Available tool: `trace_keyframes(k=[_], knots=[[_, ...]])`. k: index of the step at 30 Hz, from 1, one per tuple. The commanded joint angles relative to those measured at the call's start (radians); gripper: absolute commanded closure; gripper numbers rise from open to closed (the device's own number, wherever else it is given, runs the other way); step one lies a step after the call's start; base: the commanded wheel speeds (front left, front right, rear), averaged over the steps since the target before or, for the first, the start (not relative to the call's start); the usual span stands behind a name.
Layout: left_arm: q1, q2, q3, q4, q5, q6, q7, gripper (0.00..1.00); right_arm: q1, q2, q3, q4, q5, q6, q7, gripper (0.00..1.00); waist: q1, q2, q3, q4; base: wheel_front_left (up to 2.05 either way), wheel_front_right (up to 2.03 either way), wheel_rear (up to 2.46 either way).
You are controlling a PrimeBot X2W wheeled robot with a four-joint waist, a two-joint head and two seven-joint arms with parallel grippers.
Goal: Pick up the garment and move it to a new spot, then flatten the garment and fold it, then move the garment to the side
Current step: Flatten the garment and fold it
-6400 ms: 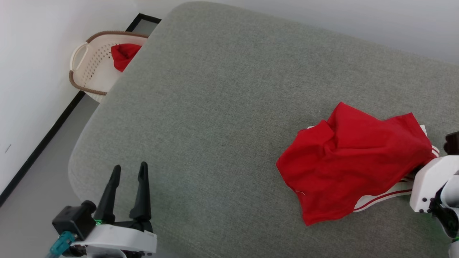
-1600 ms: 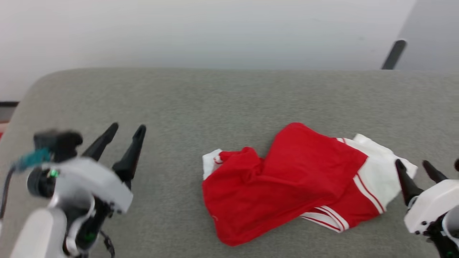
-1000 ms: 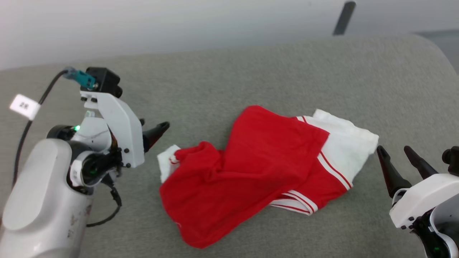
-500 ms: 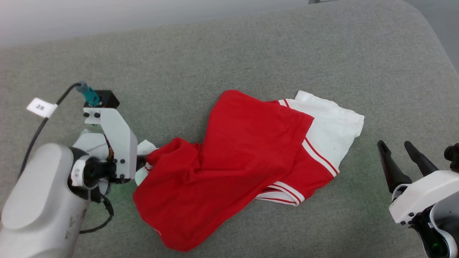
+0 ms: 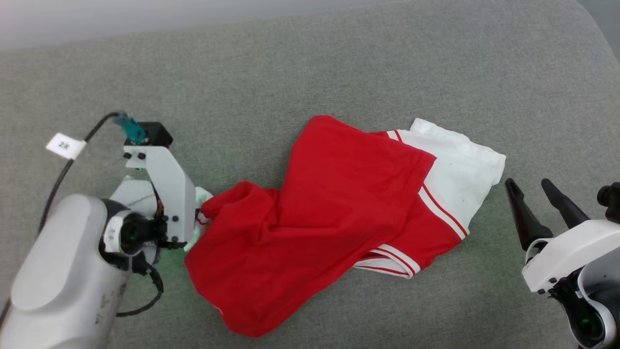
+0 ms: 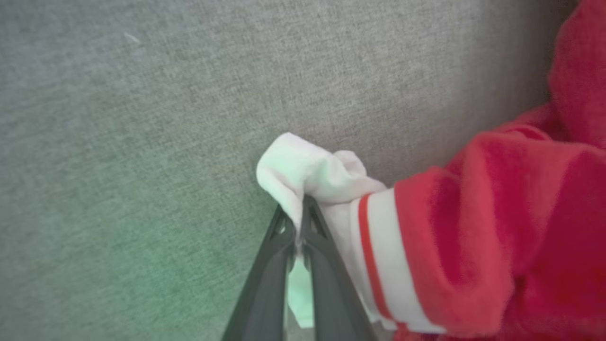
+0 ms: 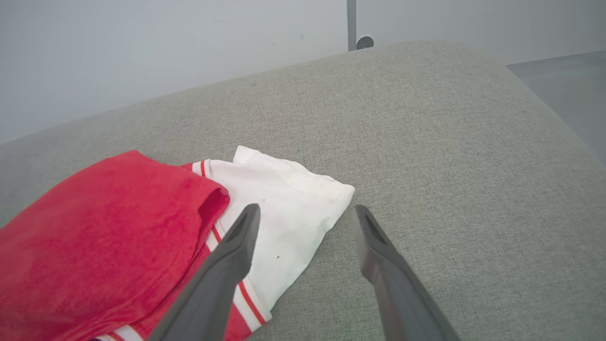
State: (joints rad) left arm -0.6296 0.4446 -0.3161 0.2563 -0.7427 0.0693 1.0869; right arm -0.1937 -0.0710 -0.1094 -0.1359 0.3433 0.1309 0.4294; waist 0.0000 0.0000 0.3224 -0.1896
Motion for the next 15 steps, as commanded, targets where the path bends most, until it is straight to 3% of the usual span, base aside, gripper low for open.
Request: trace_keyframes(k=[1,15], knots=[[0.019,0.004,-0.009,0.004,-0.002,-0.01,0.006,1.0,0.002,-0.005,-0.006,0.001,-0.003,0.0,-0.006,0.0,0.0,0.0,-0.009,0.012,0.0,0.0,0.0],[0.048,0.167,0.068,-0.077,0.056,0.039,-0.019,1.0,0.054,-0.006,-0.04,-0.007,-0.024,0.0,0.025,0.0,0.0,0.0,-0.097,0.094,0.0,0.0,0.0]])
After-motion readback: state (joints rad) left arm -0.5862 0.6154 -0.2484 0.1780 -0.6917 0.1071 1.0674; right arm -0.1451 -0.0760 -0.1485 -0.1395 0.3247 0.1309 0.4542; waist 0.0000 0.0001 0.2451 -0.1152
